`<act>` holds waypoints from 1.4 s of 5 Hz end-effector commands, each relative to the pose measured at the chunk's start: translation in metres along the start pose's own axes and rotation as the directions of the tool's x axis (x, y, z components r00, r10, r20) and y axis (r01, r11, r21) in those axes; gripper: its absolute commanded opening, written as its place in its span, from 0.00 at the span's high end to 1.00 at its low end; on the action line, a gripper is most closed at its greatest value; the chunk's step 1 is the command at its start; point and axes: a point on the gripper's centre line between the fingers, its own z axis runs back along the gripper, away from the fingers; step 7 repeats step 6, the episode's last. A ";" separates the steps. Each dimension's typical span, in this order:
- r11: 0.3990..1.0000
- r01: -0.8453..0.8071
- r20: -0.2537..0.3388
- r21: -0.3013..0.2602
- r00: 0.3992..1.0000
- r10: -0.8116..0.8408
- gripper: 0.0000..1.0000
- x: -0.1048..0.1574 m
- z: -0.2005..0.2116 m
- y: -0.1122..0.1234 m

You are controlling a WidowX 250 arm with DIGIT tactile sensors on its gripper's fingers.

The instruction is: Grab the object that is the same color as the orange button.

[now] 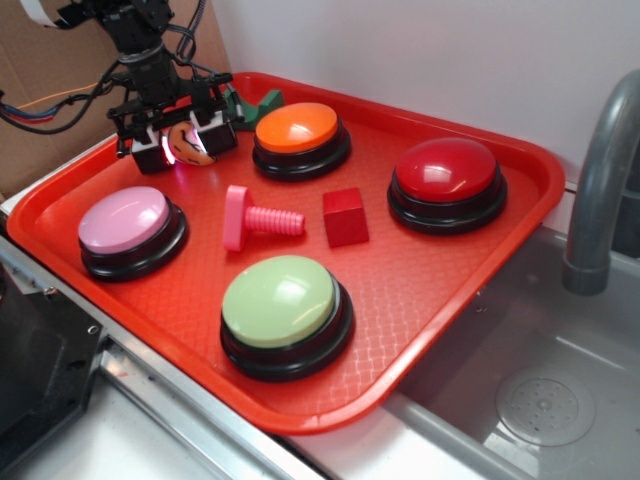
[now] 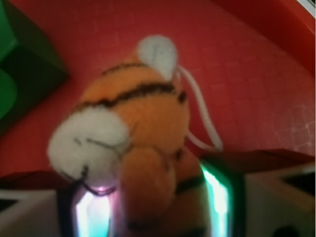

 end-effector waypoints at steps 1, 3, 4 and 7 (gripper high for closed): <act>0.918 0.367 0.040 0.150 0.925 -0.377 1.00 -0.001 0.067 0.010; 0.614 0.778 -0.089 0.130 0.626 -0.775 1.00 -0.056 0.161 -0.020; 0.485 0.873 -0.066 0.041 0.487 -0.871 1.00 -0.081 0.187 -0.044; 0.370 0.929 -0.148 0.015 0.368 -0.918 1.00 -0.089 0.195 -0.052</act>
